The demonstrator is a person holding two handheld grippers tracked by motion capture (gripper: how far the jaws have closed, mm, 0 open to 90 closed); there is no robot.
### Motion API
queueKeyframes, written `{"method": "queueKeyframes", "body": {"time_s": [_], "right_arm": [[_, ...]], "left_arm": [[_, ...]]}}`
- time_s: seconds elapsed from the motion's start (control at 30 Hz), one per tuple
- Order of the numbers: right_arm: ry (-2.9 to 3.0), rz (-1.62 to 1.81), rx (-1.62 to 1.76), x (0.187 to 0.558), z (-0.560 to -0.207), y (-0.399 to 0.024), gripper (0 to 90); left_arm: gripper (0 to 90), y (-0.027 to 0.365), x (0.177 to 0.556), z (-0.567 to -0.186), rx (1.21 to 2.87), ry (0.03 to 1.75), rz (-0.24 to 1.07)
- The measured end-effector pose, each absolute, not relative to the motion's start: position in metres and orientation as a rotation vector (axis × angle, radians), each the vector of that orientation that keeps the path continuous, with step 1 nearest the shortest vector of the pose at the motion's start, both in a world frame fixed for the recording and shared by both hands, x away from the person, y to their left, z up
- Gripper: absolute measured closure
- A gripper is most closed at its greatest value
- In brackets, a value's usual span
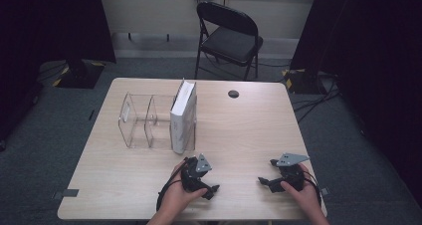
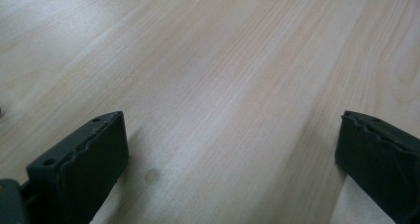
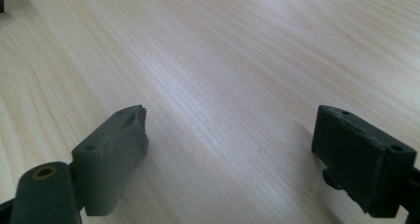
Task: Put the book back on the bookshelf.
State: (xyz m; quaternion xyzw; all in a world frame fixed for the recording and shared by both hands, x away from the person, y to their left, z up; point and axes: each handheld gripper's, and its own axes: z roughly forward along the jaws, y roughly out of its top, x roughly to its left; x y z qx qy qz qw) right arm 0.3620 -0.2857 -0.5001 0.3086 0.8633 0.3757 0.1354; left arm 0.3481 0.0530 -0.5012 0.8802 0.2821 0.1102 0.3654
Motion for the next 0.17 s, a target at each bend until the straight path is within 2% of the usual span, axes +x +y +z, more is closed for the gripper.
{"method": "queueKeyframes", "body": {"time_s": [0.17], "right_arm": [[2.503,1.089,0.891,0.3621,-0.5001,-0.2859,13.2]], "left_arm": [[0.0,0.0533,0.3483,-0.501,2.269,0.721,0.287]]}}
